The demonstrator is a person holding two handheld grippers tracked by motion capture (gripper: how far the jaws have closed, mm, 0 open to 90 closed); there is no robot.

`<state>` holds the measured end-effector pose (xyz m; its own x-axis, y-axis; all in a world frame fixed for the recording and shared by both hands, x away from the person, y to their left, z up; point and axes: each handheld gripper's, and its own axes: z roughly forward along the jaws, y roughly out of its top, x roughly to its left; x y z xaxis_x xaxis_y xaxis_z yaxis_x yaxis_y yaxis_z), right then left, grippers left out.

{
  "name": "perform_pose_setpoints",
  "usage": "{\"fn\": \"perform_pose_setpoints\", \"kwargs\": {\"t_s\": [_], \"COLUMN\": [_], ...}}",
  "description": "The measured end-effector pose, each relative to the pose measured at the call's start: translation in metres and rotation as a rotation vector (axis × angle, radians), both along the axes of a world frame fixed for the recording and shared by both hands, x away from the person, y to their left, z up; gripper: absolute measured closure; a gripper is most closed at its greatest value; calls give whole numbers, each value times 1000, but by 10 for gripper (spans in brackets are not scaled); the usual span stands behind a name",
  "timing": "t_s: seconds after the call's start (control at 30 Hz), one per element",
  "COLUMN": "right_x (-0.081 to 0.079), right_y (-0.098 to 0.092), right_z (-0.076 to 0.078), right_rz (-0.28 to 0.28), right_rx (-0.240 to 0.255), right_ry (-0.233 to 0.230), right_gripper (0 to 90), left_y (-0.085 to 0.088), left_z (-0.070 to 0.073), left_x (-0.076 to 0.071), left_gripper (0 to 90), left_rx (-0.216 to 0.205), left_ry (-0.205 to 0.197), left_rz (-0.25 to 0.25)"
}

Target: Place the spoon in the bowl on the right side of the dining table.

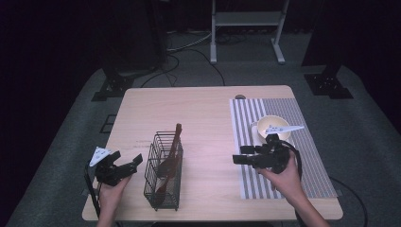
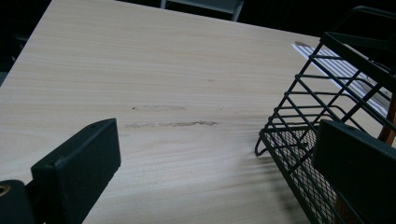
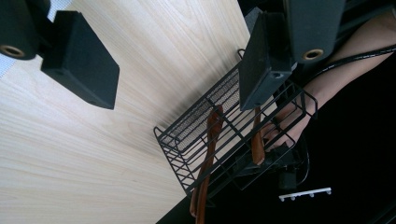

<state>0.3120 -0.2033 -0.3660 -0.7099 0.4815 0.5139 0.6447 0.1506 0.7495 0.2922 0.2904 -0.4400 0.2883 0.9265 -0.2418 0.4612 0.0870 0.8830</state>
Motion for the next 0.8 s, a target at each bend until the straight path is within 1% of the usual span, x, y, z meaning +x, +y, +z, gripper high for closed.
{"fn": "perform_pose_setpoints", "kwargs": {"t_s": [0.2,0.47,0.73,0.8], "right_x": [3,6,12,16], "right_y": [5,12,21,25], "right_z": [5,5,11,13], "right_rz": [14,27,46,56], "right_rx": [0,-6,-17,-25], "right_ry": [-1,4,6,5], "right_gripper": [279,279,279,279], "left_y": [0,0,0,0], "left_z": [0,1,1,1], "left_x": [0,0,0,0], "left_gripper": [2,2,2,2], "left_rx": [3,3,3,1], "left_ry": [-1,-1,-2,-4], "left_rz": [0,-1,0,0]}}
